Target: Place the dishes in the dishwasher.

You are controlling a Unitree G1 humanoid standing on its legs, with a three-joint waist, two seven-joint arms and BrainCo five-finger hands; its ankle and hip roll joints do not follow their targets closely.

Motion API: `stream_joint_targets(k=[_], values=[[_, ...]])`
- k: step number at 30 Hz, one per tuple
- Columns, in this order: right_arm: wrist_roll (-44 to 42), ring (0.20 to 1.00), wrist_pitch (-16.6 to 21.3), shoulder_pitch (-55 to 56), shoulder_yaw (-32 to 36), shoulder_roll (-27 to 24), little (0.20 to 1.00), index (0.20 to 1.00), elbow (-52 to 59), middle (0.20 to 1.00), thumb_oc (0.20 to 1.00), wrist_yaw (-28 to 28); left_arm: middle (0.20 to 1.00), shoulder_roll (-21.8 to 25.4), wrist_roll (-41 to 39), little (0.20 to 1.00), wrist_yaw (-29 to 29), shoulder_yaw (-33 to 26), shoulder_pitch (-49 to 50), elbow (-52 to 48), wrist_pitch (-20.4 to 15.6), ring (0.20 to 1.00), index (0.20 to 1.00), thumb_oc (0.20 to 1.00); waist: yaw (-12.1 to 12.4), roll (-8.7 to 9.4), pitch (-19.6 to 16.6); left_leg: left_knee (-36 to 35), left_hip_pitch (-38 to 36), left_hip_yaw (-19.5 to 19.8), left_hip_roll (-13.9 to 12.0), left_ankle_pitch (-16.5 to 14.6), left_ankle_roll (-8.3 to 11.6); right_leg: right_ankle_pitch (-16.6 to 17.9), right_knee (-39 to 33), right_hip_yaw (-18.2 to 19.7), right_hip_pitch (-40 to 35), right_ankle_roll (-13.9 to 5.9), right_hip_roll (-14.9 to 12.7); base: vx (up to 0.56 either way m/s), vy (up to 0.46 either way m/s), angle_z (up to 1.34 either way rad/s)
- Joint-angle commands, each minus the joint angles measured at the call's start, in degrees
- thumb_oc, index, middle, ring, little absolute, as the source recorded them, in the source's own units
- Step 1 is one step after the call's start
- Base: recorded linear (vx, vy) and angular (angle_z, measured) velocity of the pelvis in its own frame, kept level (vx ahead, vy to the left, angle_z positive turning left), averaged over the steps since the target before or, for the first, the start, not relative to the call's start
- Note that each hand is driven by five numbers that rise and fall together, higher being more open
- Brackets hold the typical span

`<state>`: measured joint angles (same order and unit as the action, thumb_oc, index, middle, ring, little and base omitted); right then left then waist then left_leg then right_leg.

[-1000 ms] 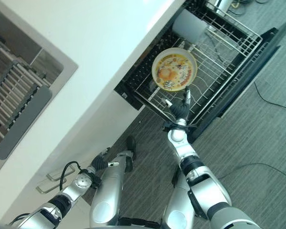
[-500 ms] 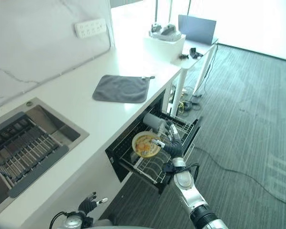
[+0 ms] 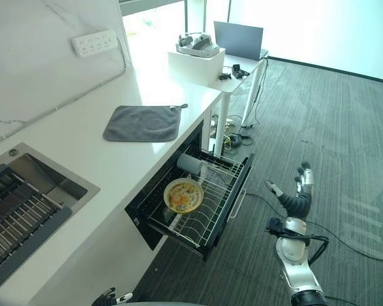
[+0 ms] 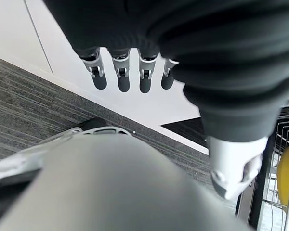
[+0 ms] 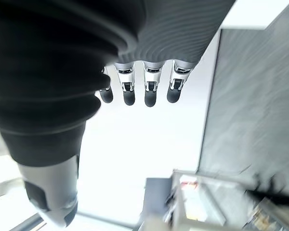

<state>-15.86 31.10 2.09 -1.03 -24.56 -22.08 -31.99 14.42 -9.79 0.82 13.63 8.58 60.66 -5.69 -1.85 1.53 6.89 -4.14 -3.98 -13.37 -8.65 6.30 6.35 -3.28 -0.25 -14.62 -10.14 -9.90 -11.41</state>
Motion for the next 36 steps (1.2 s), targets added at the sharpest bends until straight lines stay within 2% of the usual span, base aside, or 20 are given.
stream_joint_targets(k=[1, 3, 5, 6, 8, 12, 13, 14, 15, 16, 18, 19, 22, 25, 30, 33, 36], values=[[-6.11, 1.0, 0.63, -4.11, 2.84, -0.46, 1.0, 1.0, 1.83, 1.0, 1.0, -0.58, 1.0, -0.5, 1.73, 1.0, -0.28, 1.81, -4.73, 0.27, -0.3, 1.0, 1.0, 1.0, 0.53, -1.63, 4.2, 6.33, -2.83, 0.37, -0.05, -11.96, -3.94, -3.79, 6.75, -1.28, 3.74, 2.91, 0.04, 0.06, -0.038, 0.1], [-9.4, 1.0, -0.34, -3.75, 3.94, 0.12, 1.0, 1.0, -1.36, 1.0, 1.0, 1.17, 1.0, -0.18, 2.21, 1.0, 0.2, 2.2, -4.73, 0.46, -0.56, 1.0, 1.0, 1.0, 0.62, -1.79, 4.34, 6.05, -2.95, 0.63, 0.08, -11.94, -3.92, -3.92, 6.79, -1.36, 3.62, 2.91, 0.02, 0.07, -0.02, 0.09], [-15.01, 1.0, -1.0, -3.4, 4.71, 0.95, 1.0, 1.0, -5.84, 1.0, 1.0, 4.83, 1.0, 0.45, 3.22, 1.0, 3.93, 2.54, -4.71, -0.12, -2.94, 1.0, 1.0, 1.0, 0.86, -2.07, 4.6, 6.03, -2.8, 1.03, 0.36, -12.01, -4.1, -4.39, 7.42, -1.5, 3.71, 3.04, -0.07, 0.12, -0.01, 0.04], [-17.4, 1.0, -1.09, -3.23, 4.87, 1.31, 1.0, 1.0, -6.87, 1.0, 1.0, 5.93, 1.0, 0.75, 2.86, 1.0, 4.16, 2.53, -4.67, -0.41, -2.88, 1.0, 1.0, 1.0, 0.96, -2.14, 4.78, 6.28, -2.61, 1.08, 0.43, -12.08, -4.18, -4.61, 7.88, -1.67, 3.84, 3.07, -0.21, 0.09, -0.005, 0.11], [-24.13, 1.0, -1.54, -3.98, 5.46, 2.23, 1.0, 1.0, -10.83, 1.0, 1.0, 8.15, 1.0, 1.75, 2.08, 1.0, 3.42, 3.19, -5.84, -1.26, -1.87, 1.0, 1.0, 1.0, 1.5, -2.66, 5.99, 8.1, -0.32, 1.71, 0.66, -12.39, -4.44, -5.93, 11.37, -2.02, 6.16, 3.27, -0.91, -0.03, 0.006, 0.15], [-39.97, 1.0, -4.32, -9.64, 5.79, 2.37, 1.0, 1.0, -17.26, 1.0, 1.0, 14.83, 1.0, 2.47, 0.12, 1.0, 3.33, 6.43, -11.18, -1.2, -2.26, 1.0, 1.0, 1.0, 2.48, -3.83, 10.5, 12.1, 6.44, 3.71, 1.31, -12.3, -5.03, -7.98, 18.51, -1.91, 12.94, 4.2, -2.19, -0.24, 0.009, 0.27], [-43.77, 1.0, -4.72, -12.63, 5.35, 2.7, 1.0, 1.0, -21.43, 1.0, 1.0, 18.71, 1.0, 1.92, -1.07, 1.0, 3.94, 8.02, -13.4, -0.82, -2.68, 1.0, 1.0, 1.0, 2.99, -4.36, 12.67, 14.75, 9.54, 4.88, 1.58, -12.22, -5.18, -8.79, 22.1, -1.51, 15.81, 4.93, -2.57, -0.24, 0.0, 0.33], [-49.09, 1.0, -6.33, -15.76, 4.28, 2.91, 1.0, 1.0, -24.52, 1.0, 1.0, 27.84, 1.0, 1.17, -0.82, 1.0, 3.41, 9.56, -14.98, -1.14, -4.12, 1.0, 1.0, 1.0, 3.76, -5.23, 14.76, 17.59, 12.34, 6.43, 2.36, -12.22, -5.49, -10.18, 27.57, -1.02, 19.01, 5.73, -3.24, -0.07, -0.003, 0.26], [-51.79, 1.0, -10.42, -17.27, 3.54, 2.76, 1.0, 1.0, -24.54, 1.0, 1.0, 34.56, 1.0, 1.05, 0.57, 1.0, 2.56, 10.84, -15.51, -2.07, -4.72, 1.0, 1.0, 1.0, 4.18, -5.46, 15.55, 18.8, 12.98, 7.5, 3.19, -13.39, -5.22, -12.35, 30.5, -0.3, 19.88, 5.62, -3.74, 0.03, 0.018, 0.44], [-50.11, 1.0, -14.92, -18.96, 2.32, 2.09, 1.0, 1.0, -24.84, 1.0, 1.0, 40.81, 1.0, 1.28, 1.03, 1.0, 2.25, 12.26, -15.88, -3.2, -4.66, 1.0, 1.0, 1.0, 4.66, -5.86, 16.36, 19.73, 14.15, 8.06, 3.9, -13.33, -5.24, -13.37, 33.22, -0.21, 21.29, 5.87, -4.34, 0.06, 0.029, 0.59], [-47.93, 1.0, -19.9, -21.32, 0.15, 1.27, 1.0, 1.0, -25.28, 1.0, 1.0, 50.22, 1.0, 1.95, 1.75, 1.0, 0.96, 12.69, -16.23, -4.29, -4.45, 1.0, 1.0, 1.0, 5.5, -6.56, 17.32, 20.61, 15.35, 8.96, 4.87, -13.1, -5.37, -14.43, 36.15, -0.26, 22.76, 6.24, -5.09, 0.0, 0.035, 0.44], [-48.05, 1.0, -21.29, -22.16, -0.7, 1.15, 1.0, 1.0, -25.28, 1.0, 1.0, 53.81, 1.0, 2.32, 3.62, 1.0, 0.14, 12.86, -16.41, -4.54, -4.7, 1.0, 1.0, 1.0, 5.8, -6.9, 17.57, 20.78, 15.56, 9.38, 5.27, -12.98, -5.41, -14.74, 36.88, -0.3, 22.99, 6.35, -5.3, 0.04, 0.049, 0.1], [-46.71, 1.0, -24.17, -25.27, -2.19, -0.56, 1.0, 1.0, -24.01, 1.0, 1.0, 59.58, 1.0, 2.7, 5.37, 1.0, -1.81, 14.35, -15.5, -5.58, -6.26, 1.0, 1.0, 1.0, 5.97, -8.51, 18.04, 20.05, 14.9, 10.22, 6.11, -12.12, -4.85, -15.62, 38.02, 0.01, 22.91, 6.57, -5.58, 0.09, 0.156, 0.12], [-44.26, 1.0, -25.32, -30.18, -4.64, -1.61, 1.0, 1.0, -19.66, 1.0, 1.0, 63.38, 1.0, 2.36, 5.58, 1.0, -2.74, 15.41, -15.58, -6.93, -6.67, 1.0, 1.0, 1.0, 6.54, -9.65, 18.85, 19.64, 15.41, 10.74, 6.71, -11.19, -4.64, -16.13, 39.0, 0.15, 23.65, 6.84, -5.75, 0.02, 0.169, 0.13], [-43.05, 1.0, -26.62, -33.04, -6.72, -2.08, 1.0, 1.0, -12.79, 1.0, 1.0, 63.15, 1.0, 3.33, 7.41, 1.0, -2.14, 15.59, -14.85, -8.61, -6.4, 1.0, 1.0, 1.0, 7.44, -9.15, 19.54, 19.09, 15.64, 11.06, 6.54, -10.35, -4.63, -16.1, 39.34, -0.39, 23.78, 6.84, -5.34, 0.01, 0.02, 0.12], [-40.84, 1.0, -28.77, -34.09, -8.06, -2.31, 1.0, 1.0, -7.92, 1.0, 1.0, 62.26, 1.0, 4.17, 8.16, 1.0, -2.04, 15.14, -13.35, -9.66, -5.81, 1.0, 1.0, 1.0, 8.11, -8.74, 19.86, 18.51, 15.45, 11.33, 6.3, -9.66, -4.46, -16.01, 39.17, -0.74, 23.32, 6.94, -5.06, 0.03, 0.018, 0.07], [-38.04, 1.0, -29.83, -36.31, -9.4, -2.53, 1.0, 1.0, -6.6, 1.0, 1.0, 61.16, 1.0, 4.54, 8.17, 1.0, -2.32, 14.82, -12.54, -9.52, -5.53, 1.0, 1.0, 1.0, 8.99, -8.41, 20.01, 18.07, 15.11, 11.69, 6.05, -9.05, -4.25, -15.86, 38.91, -1.13, 22.59, 6.98, -5.0, 0.05, 0.019, -0.02]])
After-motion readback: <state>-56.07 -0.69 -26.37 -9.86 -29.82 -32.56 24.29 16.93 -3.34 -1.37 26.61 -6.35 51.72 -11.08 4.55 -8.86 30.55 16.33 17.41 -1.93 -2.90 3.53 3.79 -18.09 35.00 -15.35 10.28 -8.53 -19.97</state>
